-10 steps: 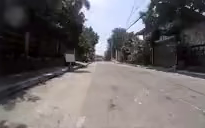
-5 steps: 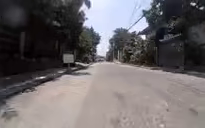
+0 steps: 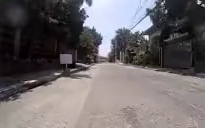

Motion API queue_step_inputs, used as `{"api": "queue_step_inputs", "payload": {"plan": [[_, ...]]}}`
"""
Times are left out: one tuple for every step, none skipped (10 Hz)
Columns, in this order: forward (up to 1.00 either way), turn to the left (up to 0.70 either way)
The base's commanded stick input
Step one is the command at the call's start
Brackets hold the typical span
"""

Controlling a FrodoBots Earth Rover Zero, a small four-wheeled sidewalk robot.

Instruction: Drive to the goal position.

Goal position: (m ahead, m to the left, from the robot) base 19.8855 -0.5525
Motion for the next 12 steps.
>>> {"api": "queue_step_inputs", "payload": {"plan": [[1.00,0.00],[1.00,0.00],[1.00,0.00],[1.00,0.00],[1.00,0.00],[1.00,0.00],[1.00,0.00],[1.00,0.00],[1.00,0.00],[1.00,0.00],[1.00,0.00],[1.00,0.00]]}}
